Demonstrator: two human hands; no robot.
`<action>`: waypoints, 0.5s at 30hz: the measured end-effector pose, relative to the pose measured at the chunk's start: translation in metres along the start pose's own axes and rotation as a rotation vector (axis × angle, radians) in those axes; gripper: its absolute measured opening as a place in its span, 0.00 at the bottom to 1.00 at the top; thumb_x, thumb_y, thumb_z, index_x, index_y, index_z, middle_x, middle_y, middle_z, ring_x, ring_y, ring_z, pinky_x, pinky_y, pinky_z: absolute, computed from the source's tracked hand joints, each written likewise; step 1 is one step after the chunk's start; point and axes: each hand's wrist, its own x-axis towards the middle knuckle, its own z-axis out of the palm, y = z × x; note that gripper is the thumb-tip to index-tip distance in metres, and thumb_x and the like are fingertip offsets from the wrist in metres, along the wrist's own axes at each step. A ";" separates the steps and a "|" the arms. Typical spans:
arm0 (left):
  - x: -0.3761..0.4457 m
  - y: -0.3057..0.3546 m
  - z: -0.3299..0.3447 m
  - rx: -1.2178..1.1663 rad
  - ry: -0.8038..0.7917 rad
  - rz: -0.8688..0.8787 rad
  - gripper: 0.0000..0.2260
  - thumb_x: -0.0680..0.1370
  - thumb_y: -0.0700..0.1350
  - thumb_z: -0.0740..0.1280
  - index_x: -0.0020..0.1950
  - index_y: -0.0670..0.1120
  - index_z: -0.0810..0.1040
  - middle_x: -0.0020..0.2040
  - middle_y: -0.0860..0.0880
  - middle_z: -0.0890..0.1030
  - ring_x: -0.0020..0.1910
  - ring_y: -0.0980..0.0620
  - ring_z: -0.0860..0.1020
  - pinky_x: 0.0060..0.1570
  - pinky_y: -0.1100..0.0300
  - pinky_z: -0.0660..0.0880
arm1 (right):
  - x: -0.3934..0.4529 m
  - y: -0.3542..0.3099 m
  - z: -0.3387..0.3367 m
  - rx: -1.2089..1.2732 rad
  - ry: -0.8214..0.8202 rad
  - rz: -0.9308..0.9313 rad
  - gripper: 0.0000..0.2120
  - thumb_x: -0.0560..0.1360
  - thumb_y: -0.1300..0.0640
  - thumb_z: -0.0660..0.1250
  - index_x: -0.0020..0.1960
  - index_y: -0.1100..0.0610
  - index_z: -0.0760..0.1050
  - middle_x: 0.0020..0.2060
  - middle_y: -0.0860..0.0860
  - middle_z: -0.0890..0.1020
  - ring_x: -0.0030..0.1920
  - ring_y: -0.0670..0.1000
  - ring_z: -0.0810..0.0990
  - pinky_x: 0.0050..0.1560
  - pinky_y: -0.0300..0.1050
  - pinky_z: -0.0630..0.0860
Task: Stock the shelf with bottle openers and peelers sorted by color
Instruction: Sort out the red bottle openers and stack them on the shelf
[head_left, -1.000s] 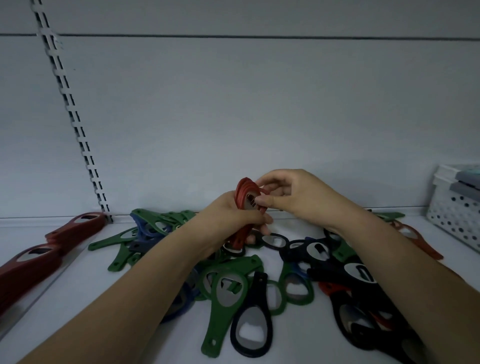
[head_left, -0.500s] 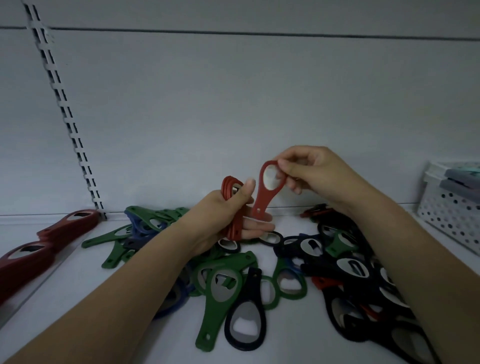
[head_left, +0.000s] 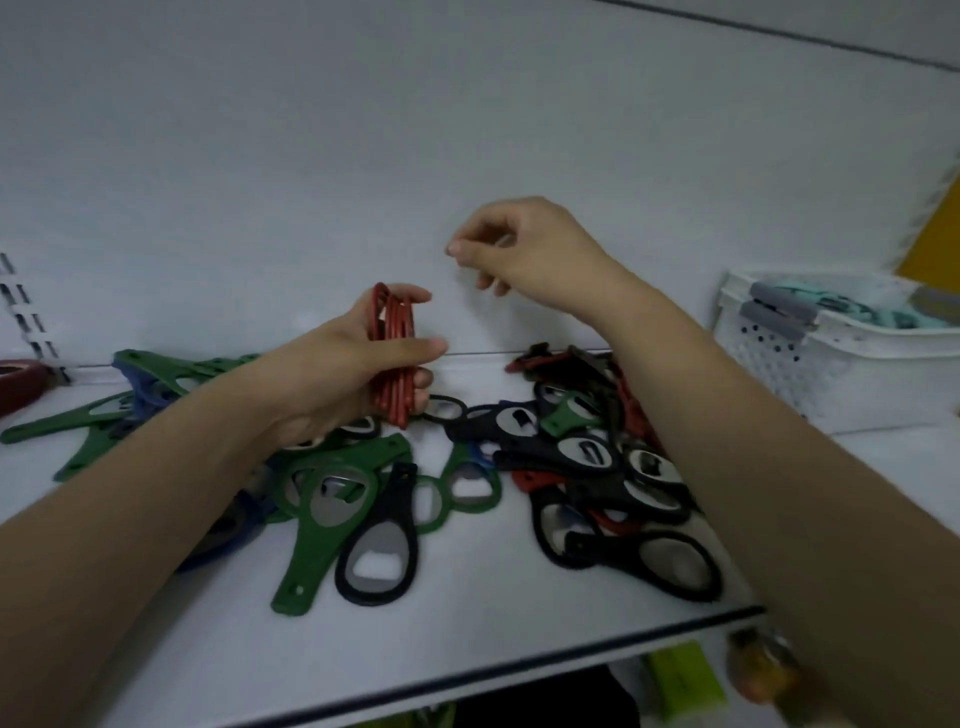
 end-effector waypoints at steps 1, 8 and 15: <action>0.000 -0.001 0.001 -0.009 -0.015 0.005 0.24 0.75 0.37 0.69 0.67 0.55 0.70 0.35 0.46 0.76 0.33 0.50 0.78 0.34 0.58 0.78 | -0.001 -0.004 -0.009 -0.107 -0.056 -0.016 0.08 0.78 0.53 0.70 0.52 0.57 0.82 0.42 0.48 0.84 0.35 0.42 0.82 0.36 0.33 0.76; -0.004 -0.005 0.016 0.054 -0.072 0.077 0.19 0.75 0.39 0.66 0.64 0.55 0.72 0.54 0.40 0.78 0.43 0.44 0.85 0.44 0.50 0.83 | -0.126 -0.011 -0.060 -0.536 -0.283 0.002 0.18 0.73 0.36 0.67 0.58 0.44 0.79 0.50 0.39 0.80 0.48 0.37 0.77 0.50 0.31 0.74; -0.003 -0.012 0.022 0.158 -0.119 0.090 0.20 0.72 0.44 0.69 0.62 0.58 0.74 0.54 0.38 0.79 0.44 0.44 0.83 0.50 0.45 0.81 | -0.203 0.065 -0.041 -0.578 -0.422 0.046 0.32 0.80 0.37 0.53 0.81 0.45 0.51 0.80 0.42 0.50 0.78 0.38 0.47 0.74 0.29 0.43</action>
